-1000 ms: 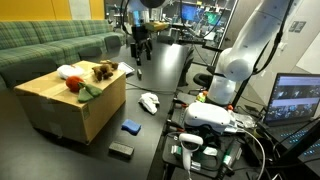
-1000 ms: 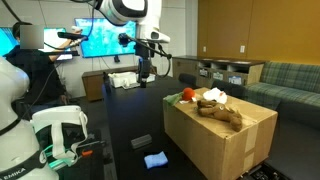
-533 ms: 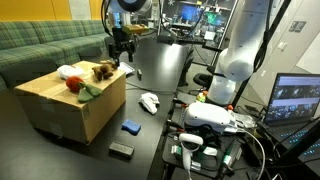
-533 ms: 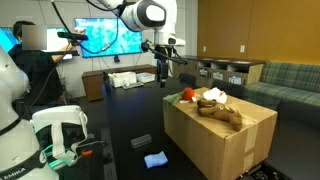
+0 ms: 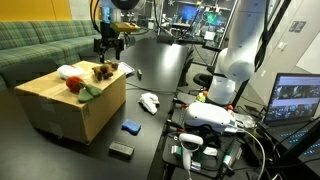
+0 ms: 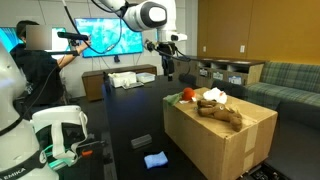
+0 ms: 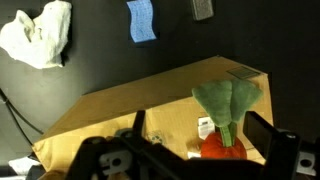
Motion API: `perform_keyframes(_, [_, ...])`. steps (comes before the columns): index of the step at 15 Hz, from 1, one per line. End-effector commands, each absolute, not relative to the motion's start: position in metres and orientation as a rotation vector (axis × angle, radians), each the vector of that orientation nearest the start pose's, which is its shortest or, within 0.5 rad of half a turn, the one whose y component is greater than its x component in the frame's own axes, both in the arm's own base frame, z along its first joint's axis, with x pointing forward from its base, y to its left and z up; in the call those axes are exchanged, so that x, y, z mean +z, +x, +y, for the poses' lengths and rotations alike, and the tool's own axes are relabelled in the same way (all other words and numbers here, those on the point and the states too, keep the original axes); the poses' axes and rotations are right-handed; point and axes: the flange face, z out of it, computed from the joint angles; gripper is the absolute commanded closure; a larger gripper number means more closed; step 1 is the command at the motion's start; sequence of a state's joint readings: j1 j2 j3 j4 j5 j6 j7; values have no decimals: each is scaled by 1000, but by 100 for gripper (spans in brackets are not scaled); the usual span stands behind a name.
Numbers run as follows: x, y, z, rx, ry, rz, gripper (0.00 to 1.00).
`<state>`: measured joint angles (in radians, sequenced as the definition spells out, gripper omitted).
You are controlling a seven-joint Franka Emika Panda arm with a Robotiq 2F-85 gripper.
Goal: Remove the toy moose from the top of the brown box, place the white towel on top of the box, remove the white object from the top of the box, place the blue sponge on the box, remove the radish from the top of the box, put the eraser on the box
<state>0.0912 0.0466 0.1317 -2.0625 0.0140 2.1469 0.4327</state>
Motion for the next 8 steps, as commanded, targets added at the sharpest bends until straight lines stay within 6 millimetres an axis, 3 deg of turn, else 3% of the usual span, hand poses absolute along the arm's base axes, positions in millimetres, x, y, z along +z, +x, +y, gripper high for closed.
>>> perform_keyframes(1, [383,605,98,-171,-3096,351,0])
perform_keyframes(5, [339,655,66,-247,-3125,435,0])
perform_keyframes(8, [318,684,43,-251,-3136,496,0])
